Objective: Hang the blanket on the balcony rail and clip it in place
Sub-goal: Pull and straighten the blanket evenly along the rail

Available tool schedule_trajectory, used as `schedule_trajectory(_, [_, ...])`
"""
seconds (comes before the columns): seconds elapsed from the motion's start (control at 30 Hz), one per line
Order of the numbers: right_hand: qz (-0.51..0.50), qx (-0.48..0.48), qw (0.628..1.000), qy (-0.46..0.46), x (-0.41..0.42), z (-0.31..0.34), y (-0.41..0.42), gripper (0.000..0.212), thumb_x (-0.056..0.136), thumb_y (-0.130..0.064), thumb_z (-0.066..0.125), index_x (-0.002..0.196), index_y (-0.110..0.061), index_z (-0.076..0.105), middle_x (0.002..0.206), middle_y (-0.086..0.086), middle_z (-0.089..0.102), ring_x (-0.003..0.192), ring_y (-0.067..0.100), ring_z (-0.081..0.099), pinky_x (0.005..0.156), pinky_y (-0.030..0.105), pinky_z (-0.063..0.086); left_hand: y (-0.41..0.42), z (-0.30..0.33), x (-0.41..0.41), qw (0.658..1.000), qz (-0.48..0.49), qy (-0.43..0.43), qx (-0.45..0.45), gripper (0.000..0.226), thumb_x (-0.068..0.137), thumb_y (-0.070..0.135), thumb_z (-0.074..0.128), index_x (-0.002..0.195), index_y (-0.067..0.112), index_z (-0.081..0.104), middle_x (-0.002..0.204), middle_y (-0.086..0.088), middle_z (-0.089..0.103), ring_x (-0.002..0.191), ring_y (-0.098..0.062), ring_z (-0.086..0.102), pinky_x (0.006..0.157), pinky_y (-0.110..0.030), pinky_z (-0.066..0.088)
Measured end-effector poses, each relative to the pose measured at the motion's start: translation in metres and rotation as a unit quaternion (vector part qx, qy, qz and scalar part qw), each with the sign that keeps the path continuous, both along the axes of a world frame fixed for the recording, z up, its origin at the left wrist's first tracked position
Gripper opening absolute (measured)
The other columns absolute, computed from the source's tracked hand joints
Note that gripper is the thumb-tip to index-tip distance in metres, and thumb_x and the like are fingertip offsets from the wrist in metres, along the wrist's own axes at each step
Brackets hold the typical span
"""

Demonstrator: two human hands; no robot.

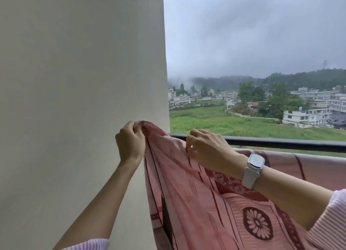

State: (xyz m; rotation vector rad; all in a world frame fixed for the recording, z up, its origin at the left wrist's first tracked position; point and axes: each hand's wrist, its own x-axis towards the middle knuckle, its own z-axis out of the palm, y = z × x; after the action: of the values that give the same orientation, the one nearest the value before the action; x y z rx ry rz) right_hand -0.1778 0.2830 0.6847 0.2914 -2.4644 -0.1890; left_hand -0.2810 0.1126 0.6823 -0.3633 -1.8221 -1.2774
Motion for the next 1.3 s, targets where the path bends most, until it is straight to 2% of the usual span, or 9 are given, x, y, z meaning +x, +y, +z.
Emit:
schedule_trajectory(0.13, [0.013, -0.059, 0.998, 0.009, -0.01, 0.004, -0.004, 0.011, 0.091, -0.014, 0.042, 0.09, -0.009, 0.052, 0.096, 0.006, 0.057, 0.084, 0.023, 0.054, 0.063, 0.031, 0.037, 0.014, 0.024, -0.007, 0.996, 0.012, 0.088, -0.031, 0.021, 0.093, 0.009, 0.046, 0.087, -0.002, 0.063, 0.081, -0.021, 0.069, 0.069, -0.034, 0.06, 0.058, -0.02, 0.029])
schedule_trajectory(0.27, [-0.031, -0.141, 0.986, 0.086, -0.031, 0.042, 0.013, 0.012, 0.094, -0.011, 0.04, 0.092, -0.006, 0.051, 0.092, 0.007, 0.058, 0.063, 0.013, 0.044, 0.052, 0.02, 0.031, 0.023, 0.038, -0.034, 0.995, 0.015, 0.088, -0.054, 0.021, 0.093, 0.008, 0.043, 0.095, -0.001, 0.062, 0.09, -0.021, 0.069, 0.083, -0.038, 0.063, 0.072, -0.034, 0.044])
schedule_trajectory(0.47, [-0.082, -0.097, 0.966, 0.224, -0.084, 0.115, 0.015, 0.016, 0.086, -0.003, 0.043, 0.098, -0.006, 0.053, 0.099, 0.008, 0.061, 0.088, 0.024, 0.058, 0.07, 0.032, 0.045, 0.035, 0.11, -0.063, 0.997, -0.011, 0.058, -0.056, 0.025, 0.092, 0.015, 0.045, 0.11, -0.001, 0.053, 0.11, -0.015, 0.062, 0.104, -0.031, 0.056, 0.087, -0.033, 0.04])
schedule_trajectory(0.6, [-0.205, -0.104, 0.969, 0.087, -0.099, 0.116, 0.035, 0.014, 0.085, -0.005, 0.047, 0.091, -0.009, 0.059, 0.085, 0.006, 0.056, 0.088, 0.025, 0.059, 0.076, 0.033, 0.042, 0.067, 0.092, -0.077, 0.941, -0.136, -0.071, -0.302, 0.051, 0.087, 0.028, 0.054, 0.134, 0.018, 0.036, 0.133, -0.01, 0.044, 0.125, -0.025, 0.043, 0.104, -0.027, 0.03])
schedule_trajectory(0.73, [-0.169, -0.105, 0.98, -0.032, -0.084, 0.077, 0.051, 0.017, 0.086, -0.009, 0.048, 0.087, -0.006, 0.065, 0.09, 0.01, 0.066, 0.081, 0.028, 0.06, 0.076, 0.033, 0.048, 0.066, 0.048, -0.068, 0.884, -0.15, -0.209, -0.39, 0.064, 0.089, 0.033, 0.053, 0.14, 0.009, 0.024, 0.133, -0.014, 0.051, 0.121, -0.027, 0.048, 0.098, -0.03, 0.036])
schedule_trajectory(0.87, [-0.068, -0.151, 0.981, -0.097, -0.051, 0.049, 0.041, 0.02, 0.089, -0.012, 0.05, 0.097, -0.005, 0.068, 0.103, 0.01, 0.07, 0.09, 0.027, 0.065, 0.079, 0.038, 0.055, 0.052, 0.026, -0.028, 0.928, -0.192, -0.114, -0.299, 0.042, 0.09, 0.029, 0.053, 0.129, 0.015, 0.046, 0.115, -0.009, 0.064, 0.104, -0.023, 0.06, 0.091, -0.03, 0.044])
schedule_trajectory(1.03, [-0.019, -0.143, 0.99, -0.012, 0.002, 0.004, 0.028, 0.023, 0.092, -0.023, 0.048, 0.102, -0.013, 0.066, 0.103, 0.001, 0.068, 0.089, 0.017, 0.061, 0.076, 0.029, 0.048, 0.032, -0.038, 0.02, 0.978, -0.176, 0.005, -0.113, 0.036, 0.086, 0.022, 0.059, 0.119, 0.013, 0.052, 0.121, -0.008, 0.052, 0.109, -0.015, 0.049, 0.095, -0.03, 0.042])
schedule_trajectory(1.2, [-0.053, 0.008, 0.984, 0.168, 0.022, -0.058, 0.022, 0.035, 0.082, -0.029, 0.048, 0.112, -0.014, 0.058, 0.109, 0.006, 0.062, 0.101, 0.028, 0.056, 0.087, 0.041, 0.039, 0.018, -0.105, 0.027, 0.974, -0.126, -0.187, -0.022, 0.084, 0.076, 0.041, 0.067, 0.139, 0.006, 0.024, 0.143, -0.016, 0.031, 0.132, -0.028, 0.031, 0.108, -0.041, 0.029])
schedule_trajectory(1.3, [-0.067, 0.0, 0.98, 0.186, 0.025, -0.088, 0.015, 0.046, 0.081, -0.023, 0.048, 0.125, -0.012, 0.049, 0.132, 0.012, 0.051, 0.126, 0.026, 0.037, 0.109, 0.047, 0.019, 0.015, -0.131, 0.035, 0.945, -0.182, -0.272, 0.023, 0.069, 0.08, 0.041, 0.063, 0.134, 0.009, 0.034, 0.128, -0.011, 0.051, 0.112, -0.025, 0.051, 0.092, -0.036, 0.043])
